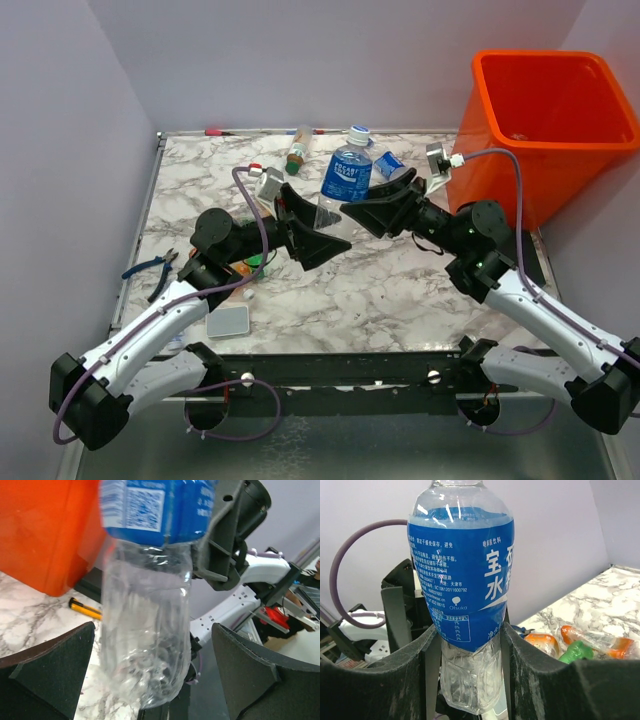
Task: Put the plastic bottles in the bin
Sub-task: Pick up the plastic bottle at the center of the board.
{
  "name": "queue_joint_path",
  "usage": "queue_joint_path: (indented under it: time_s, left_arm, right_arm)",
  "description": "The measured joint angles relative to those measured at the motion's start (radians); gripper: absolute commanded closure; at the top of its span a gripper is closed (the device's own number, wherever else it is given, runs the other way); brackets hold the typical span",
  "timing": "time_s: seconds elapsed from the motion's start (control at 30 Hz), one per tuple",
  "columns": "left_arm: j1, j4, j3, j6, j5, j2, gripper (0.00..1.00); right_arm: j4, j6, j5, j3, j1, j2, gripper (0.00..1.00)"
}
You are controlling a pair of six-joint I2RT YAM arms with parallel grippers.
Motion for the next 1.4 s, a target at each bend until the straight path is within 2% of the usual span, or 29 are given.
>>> queue_joint_path:
  time_s: [0.07,0.13,0.2,0.27,0.33,0.43,0.5,0.6,0.7,0.9,1.1,1.2,1.3,1.33,1.37,1.4]
  left_arm:
    - [-0.021,0.010,0.000,0.001,0.003,0.011,0.16]
    - [-0.034,0.017,0.000,0.004,0.004,0.023,0.34]
    - [-0.035,0.020,0.000,0.008,0.003,0.033,0.54]
    - [-0.035,0.021,0.000,0.011,0.003,0.042,0.65]
    - [-0.035,0.028,0.000,0.016,0.000,0.043,0.70]
    - [-0.038,0.027,-0.001,0.024,-0.006,0.042,0.74]
    - [-0.038,0.027,-0.005,0.026,-0.009,0.038,0.74]
    - [-0.038,0.026,-0.014,0.033,-0.014,0.029,0.75]
    - [-0.038,0.026,-0.023,0.041,-0.014,0.021,0.76]
    - [-0.038,0.018,-0.030,0.058,-0.013,0.010,0.76]
    - [-0.038,-0.013,-0.030,0.086,-0.013,-0.011,0.77]
    - [-0.036,-0.050,-0.036,0.092,-0.015,-0.018,0.77]
    - [-0.035,-0.076,-0.041,0.105,-0.013,-0.019,0.76]
    - [-0.035,-0.086,-0.041,0.111,-0.013,-0.020,0.72]
    - [-0.035,-0.089,-0.041,0.118,-0.014,-0.020,0.60]
    - [-0.035,-0.092,-0.041,0.123,-0.015,-0.021,0.35]
  right_arm:
    - [0.020,0.013,-0.010,0.000,0.000,0.016,0.66]
    - [0.029,0.023,-0.022,0.000,0.000,0.030,0.61]
    - [0.029,0.030,-0.029,0.000,0.000,0.039,0.50]
    - [0.025,0.037,-0.032,0.002,0.000,0.038,0.33]
    - [0.016,0.042,-0.034,0.008,-0.001,0.036,0.18]
    - [-0.022,0.026,-0.035,0.037,0.000,0.034,0.05]
    - [-0.062,0.008,-0.024,0.065,0.001,0.023,0.02]
    - [-0.142,-0.039,0.020,0.137,0.001,0.005,0.02]
    - [-0.235,-0.097,0.079,0.257,0.001,0.010,0.07]
    - [-0.413,-0.180,0.146,0.547,0.000,0.126,0.27]
    - [-0.571,-0.197,0.132,0.654,0.001,0.246,0.39]
    - [-0.612,-0.190,0.124,0.657,0.001,0.268,0.52]
    - [-0.640,-0.189,0.108,0.658,0.001,0.268,0.70]
    - [-0.644,-0.188,0.104,0.660,0.001,0.268,0.80]
    - [-0.650,-0.180,0.100,0.662,0.001,0.268,0.94]
    - [-0.659,-0.175,0.095,0.668,0.001,0.268,0.99]
